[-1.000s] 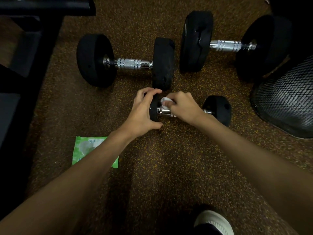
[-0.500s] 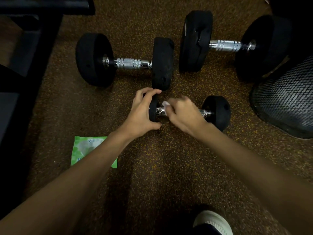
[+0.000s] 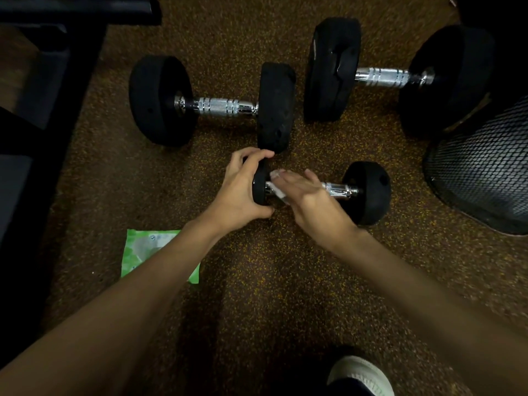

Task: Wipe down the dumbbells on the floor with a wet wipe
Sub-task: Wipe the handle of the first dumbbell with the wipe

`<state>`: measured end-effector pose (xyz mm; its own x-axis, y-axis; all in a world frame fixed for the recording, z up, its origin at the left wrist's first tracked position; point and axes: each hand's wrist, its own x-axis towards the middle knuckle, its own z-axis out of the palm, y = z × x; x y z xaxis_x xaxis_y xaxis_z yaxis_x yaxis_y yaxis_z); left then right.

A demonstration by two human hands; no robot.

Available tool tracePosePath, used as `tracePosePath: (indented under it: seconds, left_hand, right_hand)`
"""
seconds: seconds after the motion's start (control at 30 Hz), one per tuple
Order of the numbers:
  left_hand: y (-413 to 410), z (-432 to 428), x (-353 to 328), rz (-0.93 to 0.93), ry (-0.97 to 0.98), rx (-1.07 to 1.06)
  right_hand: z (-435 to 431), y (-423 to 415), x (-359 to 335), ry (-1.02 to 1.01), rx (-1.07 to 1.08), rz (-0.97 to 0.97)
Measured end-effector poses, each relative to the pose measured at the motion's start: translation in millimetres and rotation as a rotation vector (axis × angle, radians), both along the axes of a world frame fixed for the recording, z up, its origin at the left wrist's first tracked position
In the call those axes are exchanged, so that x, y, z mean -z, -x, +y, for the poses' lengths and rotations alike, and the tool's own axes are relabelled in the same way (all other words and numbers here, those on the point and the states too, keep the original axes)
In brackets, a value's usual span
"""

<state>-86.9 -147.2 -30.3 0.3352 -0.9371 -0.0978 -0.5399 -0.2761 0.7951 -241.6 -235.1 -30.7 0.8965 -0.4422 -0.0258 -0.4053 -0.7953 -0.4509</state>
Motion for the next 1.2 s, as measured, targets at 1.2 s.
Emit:
tracePosePath:
  seconds: [1.2]
  left_hand:
    - [4,2,-2,0.029,0.007,-0.018]
  right_hand:
    - [5,18,15,0.205,0.01,-0.167]
